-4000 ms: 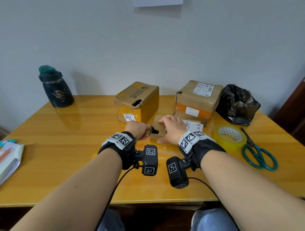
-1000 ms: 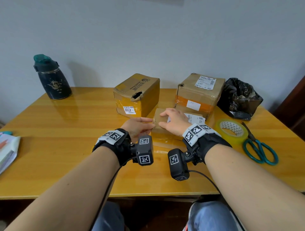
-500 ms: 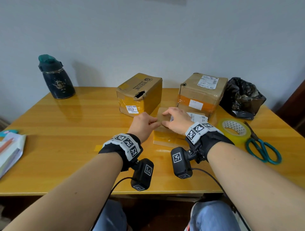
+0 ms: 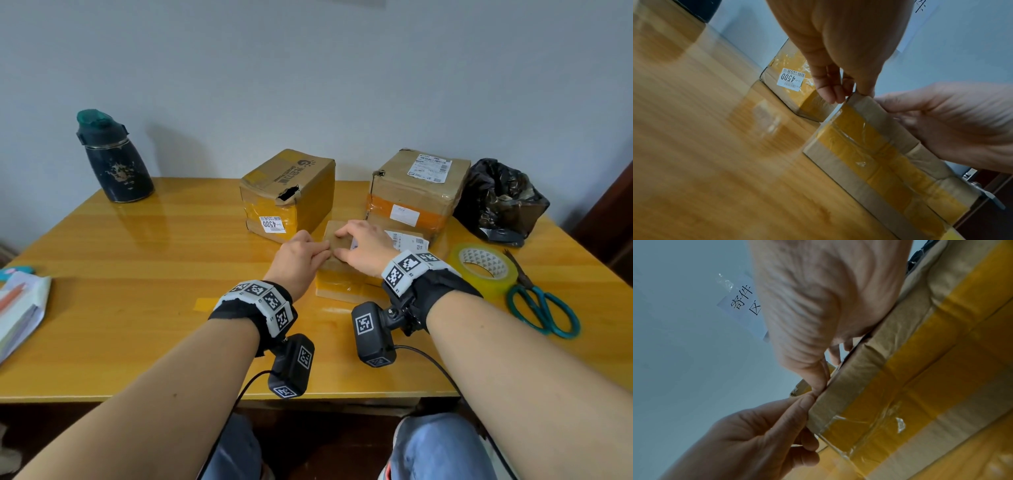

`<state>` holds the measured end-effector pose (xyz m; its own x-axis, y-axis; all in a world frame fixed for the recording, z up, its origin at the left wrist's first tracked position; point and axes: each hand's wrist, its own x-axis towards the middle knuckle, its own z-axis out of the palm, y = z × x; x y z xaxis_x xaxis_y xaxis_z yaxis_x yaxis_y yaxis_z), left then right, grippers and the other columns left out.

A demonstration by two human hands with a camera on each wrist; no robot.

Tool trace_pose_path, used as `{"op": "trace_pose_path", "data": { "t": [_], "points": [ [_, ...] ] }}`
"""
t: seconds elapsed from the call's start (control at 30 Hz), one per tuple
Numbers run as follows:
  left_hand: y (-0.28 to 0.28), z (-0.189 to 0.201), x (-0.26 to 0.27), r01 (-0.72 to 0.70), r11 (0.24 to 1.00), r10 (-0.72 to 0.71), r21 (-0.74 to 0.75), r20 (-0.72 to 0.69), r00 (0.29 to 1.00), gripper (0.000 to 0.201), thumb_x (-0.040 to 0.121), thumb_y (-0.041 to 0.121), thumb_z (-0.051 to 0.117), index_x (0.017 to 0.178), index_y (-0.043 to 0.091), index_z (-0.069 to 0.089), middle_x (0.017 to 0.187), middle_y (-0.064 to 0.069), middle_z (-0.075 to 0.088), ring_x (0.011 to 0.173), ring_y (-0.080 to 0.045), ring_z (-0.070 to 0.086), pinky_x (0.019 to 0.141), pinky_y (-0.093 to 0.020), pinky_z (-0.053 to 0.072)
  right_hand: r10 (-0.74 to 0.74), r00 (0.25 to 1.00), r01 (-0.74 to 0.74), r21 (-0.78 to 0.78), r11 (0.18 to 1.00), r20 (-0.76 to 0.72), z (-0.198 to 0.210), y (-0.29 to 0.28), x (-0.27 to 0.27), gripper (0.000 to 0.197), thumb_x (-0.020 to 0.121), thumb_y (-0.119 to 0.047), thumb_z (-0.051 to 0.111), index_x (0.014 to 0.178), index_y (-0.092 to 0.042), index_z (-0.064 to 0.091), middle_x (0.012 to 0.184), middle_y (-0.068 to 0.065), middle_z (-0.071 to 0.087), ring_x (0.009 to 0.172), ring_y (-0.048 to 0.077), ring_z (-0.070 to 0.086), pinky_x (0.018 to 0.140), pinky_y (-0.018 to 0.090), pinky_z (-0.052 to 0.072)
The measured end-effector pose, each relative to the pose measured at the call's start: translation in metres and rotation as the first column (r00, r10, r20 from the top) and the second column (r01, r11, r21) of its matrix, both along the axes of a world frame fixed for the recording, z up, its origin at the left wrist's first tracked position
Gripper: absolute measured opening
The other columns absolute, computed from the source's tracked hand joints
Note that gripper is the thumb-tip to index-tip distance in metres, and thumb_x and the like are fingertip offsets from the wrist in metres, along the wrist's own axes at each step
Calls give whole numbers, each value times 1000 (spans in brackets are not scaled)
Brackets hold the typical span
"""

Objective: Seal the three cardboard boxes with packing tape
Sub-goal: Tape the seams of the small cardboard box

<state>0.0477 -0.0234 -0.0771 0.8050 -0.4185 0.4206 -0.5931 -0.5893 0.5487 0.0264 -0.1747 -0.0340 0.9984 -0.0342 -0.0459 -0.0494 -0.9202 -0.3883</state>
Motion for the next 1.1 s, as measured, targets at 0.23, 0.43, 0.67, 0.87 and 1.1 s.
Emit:
{"op": "trace_pose_path", "data": {
  "t": [0.23, 0.43, 0.67, 0.87, 1.1],
  "points": [
    [-5, 11, -1, -153, 988, 147, -16, -204, 968, 30, 90, 31, 65, 116, 16, 69, 98, -5, 62, 88, -16, 55, 74, -24, 42, 22, 999, -19, 88, 996, -40, 8, -5, -1, 48, 91, -6, 51, 136, -20, 47, 150, 3, 35, 138, 24, 30, 110, 34, 28],
    [-10, 10, 4, -169, 979, 116, -113, -374, 920, 33, 81, 36, 74, 110, 21, 68, 70, 5, 52, 64, -10, 49, 60, -27, 46, -8, 999, 17, 174, 985, -53, 8, -11, -5, 52, 92, 3, 41, 139, -17, 44, 153, 4, 28, 138, 22, 31, 104, 32, 34],
    [-19, 20, 3, -185, 982, 156, -31, -409, 899, 34, 80, 43, 73, 106, 26, 60, 76, 7, 50, 67, -8, 48, 53, -21, 35, -2, 1000, 5, 176, 984, -17, 8, -14, -8, 50, 94, 3, 36, 140, -14, 43, 155, 5, 24, 141, 21, 27, 108, 29, 29],
    [-22, 43, 3, -239, 957, 137, -163, -472, 871, 49, 98, 54, 35, 96, 14, 62, 95, -8, 64, 88, -26, 60, 82, -41, 52, -167, 976, 96, 408, 908, 142, 16, -30, -10, 56, 87, 15, 33, 133, -12, 51, 151, 5, 35, 138, 21, 34, 97, 24, 38],
    [-48, 52, -11, -234, 944, 138, -233, -365, 921, 36, 102, 35, 39, 97, 14, 68, 74, 3, 57, 69, -15, 53, 67, -34, 49, -419, 875, 252, 511, 822, 244, 17, -62, -20, 47, 84, 14, 39, 122, -7, 58, 134, 9, 52, 127, 23, 47, 103, 32, 39]
  ]
}}
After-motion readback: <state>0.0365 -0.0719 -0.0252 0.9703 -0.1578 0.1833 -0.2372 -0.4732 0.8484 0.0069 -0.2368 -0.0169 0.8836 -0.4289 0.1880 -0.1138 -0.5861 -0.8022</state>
